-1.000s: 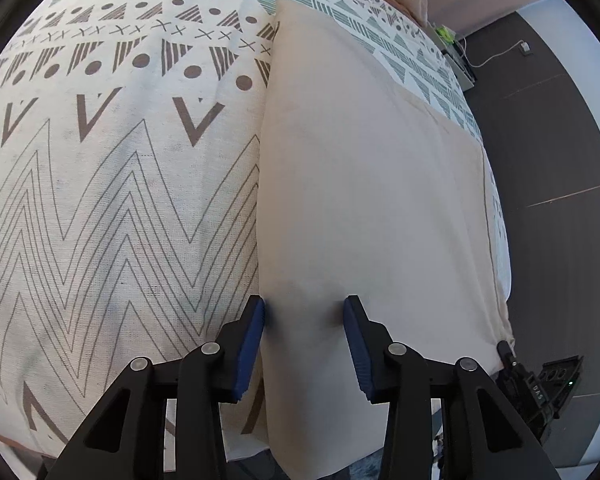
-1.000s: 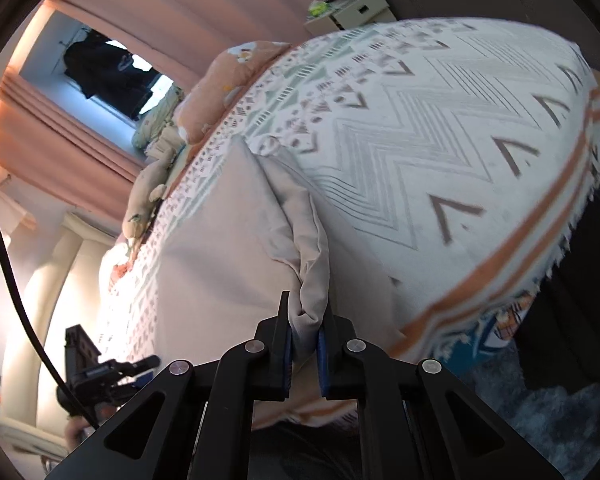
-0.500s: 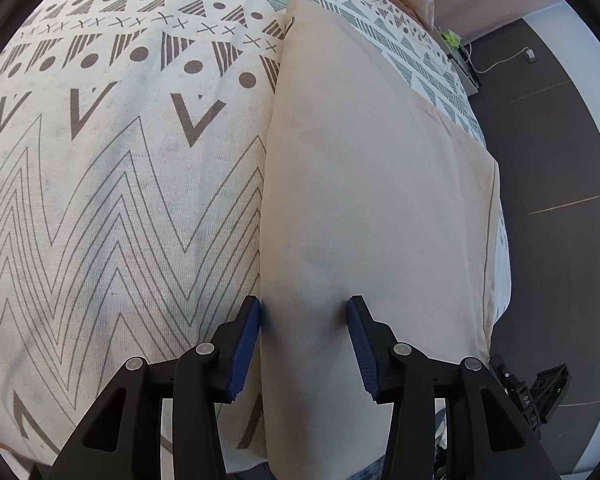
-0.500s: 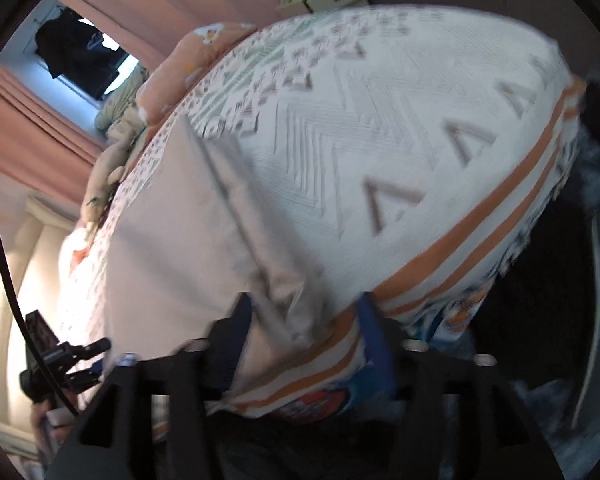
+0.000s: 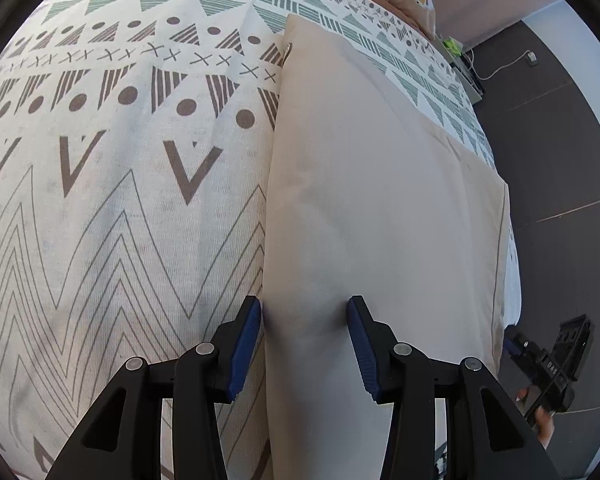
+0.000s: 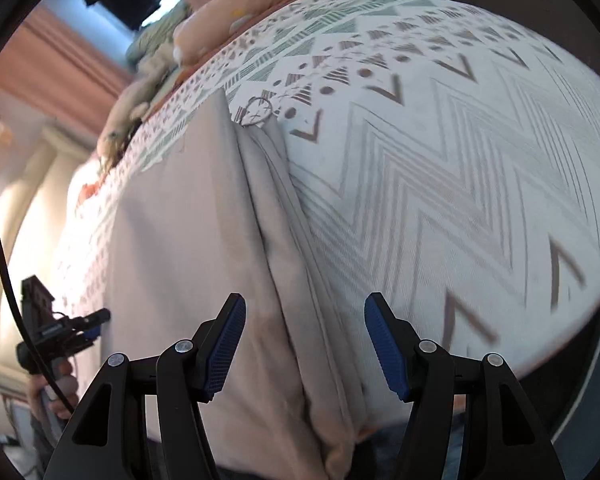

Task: Fold large clothes

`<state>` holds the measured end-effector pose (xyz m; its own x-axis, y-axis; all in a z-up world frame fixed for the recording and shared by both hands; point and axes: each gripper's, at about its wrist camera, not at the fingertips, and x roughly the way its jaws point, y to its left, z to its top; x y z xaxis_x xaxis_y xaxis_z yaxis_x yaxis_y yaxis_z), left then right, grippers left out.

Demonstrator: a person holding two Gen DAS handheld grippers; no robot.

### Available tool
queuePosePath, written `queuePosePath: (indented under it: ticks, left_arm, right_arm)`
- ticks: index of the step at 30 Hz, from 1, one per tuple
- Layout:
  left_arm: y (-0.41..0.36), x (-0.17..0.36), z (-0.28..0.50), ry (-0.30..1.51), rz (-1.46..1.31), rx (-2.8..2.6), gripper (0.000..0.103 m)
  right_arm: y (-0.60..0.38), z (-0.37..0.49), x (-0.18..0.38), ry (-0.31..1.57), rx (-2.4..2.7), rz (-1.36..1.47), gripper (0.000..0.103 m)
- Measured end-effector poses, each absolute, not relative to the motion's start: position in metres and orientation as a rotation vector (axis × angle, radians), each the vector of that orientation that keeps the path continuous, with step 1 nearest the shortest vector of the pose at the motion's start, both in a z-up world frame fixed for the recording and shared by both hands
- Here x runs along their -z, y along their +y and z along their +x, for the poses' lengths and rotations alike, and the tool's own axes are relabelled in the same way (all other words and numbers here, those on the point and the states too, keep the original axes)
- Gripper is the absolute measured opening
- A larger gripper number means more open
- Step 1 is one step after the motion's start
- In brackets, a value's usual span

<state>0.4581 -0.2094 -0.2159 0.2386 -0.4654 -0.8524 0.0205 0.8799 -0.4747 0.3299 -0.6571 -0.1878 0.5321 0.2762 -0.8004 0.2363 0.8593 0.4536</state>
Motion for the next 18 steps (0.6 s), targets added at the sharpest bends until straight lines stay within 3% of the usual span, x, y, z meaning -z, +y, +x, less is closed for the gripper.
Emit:
queuePosePath:
  ticks: [17,18]
  left_arm:
    - [-0.218,0.214,0.489,1.289,-0.376,0.292,0.047]
    - [-0.218,0.215,0.489,1.289,-0.373,0.289,0.047]
  right_arm:
    - [-0.615,0.478,0.167,1.058,-0.084,0.328,0.061]
    - [-0.613,0.488,0.169,1.072,-0.091,0.316,0.057]
